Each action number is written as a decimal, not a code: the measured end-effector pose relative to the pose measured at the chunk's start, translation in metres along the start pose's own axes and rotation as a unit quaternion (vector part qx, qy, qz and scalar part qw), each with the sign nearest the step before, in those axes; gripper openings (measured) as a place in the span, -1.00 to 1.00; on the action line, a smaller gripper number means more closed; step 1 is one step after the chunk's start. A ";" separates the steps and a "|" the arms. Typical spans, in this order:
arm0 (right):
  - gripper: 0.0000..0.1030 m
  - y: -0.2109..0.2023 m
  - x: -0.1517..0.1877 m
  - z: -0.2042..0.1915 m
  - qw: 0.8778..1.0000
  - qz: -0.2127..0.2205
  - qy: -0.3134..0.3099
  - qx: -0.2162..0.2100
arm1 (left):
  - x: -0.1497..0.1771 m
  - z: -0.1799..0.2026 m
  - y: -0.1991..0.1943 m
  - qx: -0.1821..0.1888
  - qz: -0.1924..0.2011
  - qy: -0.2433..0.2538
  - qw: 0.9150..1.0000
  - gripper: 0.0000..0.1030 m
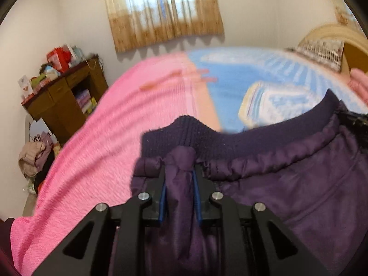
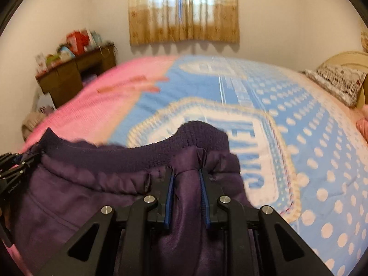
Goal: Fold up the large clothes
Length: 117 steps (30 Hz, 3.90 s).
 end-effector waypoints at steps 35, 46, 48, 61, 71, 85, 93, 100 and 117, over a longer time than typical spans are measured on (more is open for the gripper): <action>-0.53 0.032 0.027 0.000 0.999 -0.048 -0.008 0.018 | 0.003 0.091 -0.004 0.011 -0.014 0.024 1.000 0.30; -0.51 0.022 0.036 0.004 0.999 -0.040 0.007 0.009 | 0.016 0.084 -0.010 0.017 0.007 0.009 1.000 0.30; -0.51 0.021 0.037 0.005 0.999 -0.039 0.009 0.007 | 0.017 0.086 -0.009 0.022 0.006 0.005 1.000 0.30; -0.50 0.021 0.038 0.003 0.999 -0.038 0.004 0.013 | 0.017 0.086 -0.010 0.023 0.007 0.006 1.000 0.31; -0.50 0.021 0.038 0.002 0.999 -0.038 0.004 0.013 | 0.018 0.086 -0.010 0.023 0.008 0.007 1.000 0.31; -0.50 0.021 0.038 0.001 0.999 -0.039 0.002 0.015 | 0.017 0.089 -0.009 0.018 0.008 0.012 1.000 0.31; -0.50 0.022 0.037 0.002 0.999 -0.040 -0.008 0.023 | 0.017 0.090 -0.007 0.015 0.008 0.015 1.000 0.32; -0.49 0.022 0.037 -0.002 0.999 -0.039 -0.018 0.030 | 0.016 0.095 -0.008 0.005 0.010 0.022 1.000 0.32; 0.66 -0.030 0.036 0.004 0.999 -0.026 -0.012 0.022 | 0.019 -0.076 -0.107 0.041 0.046 -0.082 0.995 1.00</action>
Point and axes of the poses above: each gripper's, at about its wrist camera, not at the fingertips, and y roughly the way its jaws point, z to its right, x to its underside, the point moved 1 cm from there along y, roughly the way its jaws point, and after that the axes turned 9 degrees about z, right-handed, at the moved point
